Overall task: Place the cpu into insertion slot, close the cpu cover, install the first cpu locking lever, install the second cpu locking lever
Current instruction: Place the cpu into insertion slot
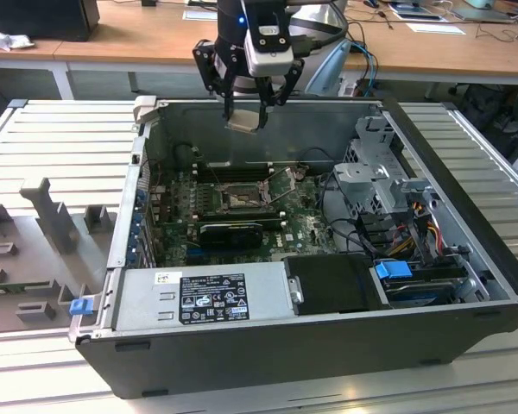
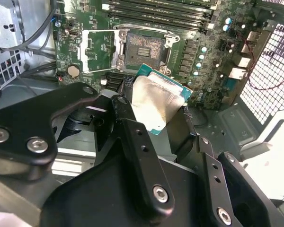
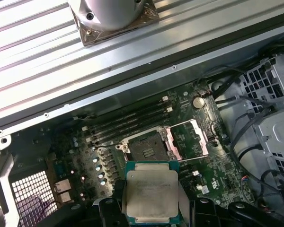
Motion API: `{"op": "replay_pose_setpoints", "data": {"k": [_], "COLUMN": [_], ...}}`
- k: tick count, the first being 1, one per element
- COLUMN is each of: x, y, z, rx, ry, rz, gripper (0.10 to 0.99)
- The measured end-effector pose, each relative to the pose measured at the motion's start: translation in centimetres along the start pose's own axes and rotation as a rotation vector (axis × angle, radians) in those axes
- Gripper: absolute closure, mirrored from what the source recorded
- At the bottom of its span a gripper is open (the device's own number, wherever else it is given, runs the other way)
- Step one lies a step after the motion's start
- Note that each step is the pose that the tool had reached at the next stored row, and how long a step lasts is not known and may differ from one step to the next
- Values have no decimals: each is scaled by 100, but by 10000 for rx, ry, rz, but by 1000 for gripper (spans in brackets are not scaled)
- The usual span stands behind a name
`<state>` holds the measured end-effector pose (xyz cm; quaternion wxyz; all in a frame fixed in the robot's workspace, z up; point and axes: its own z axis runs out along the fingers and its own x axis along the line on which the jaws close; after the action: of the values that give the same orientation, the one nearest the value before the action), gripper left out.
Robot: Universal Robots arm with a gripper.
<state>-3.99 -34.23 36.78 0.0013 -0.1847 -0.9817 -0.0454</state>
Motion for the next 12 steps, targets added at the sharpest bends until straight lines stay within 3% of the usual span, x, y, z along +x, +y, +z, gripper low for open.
{"op": "replay_pose_setpoints", "data": {"k": [6, 12], "x": [0, -1], "y": [-2, -3], "z": [19, 30], "rx": [-10, -15], "ry": [-54, -74], "rz": [619, 839], "gripper": [557, 557]}}
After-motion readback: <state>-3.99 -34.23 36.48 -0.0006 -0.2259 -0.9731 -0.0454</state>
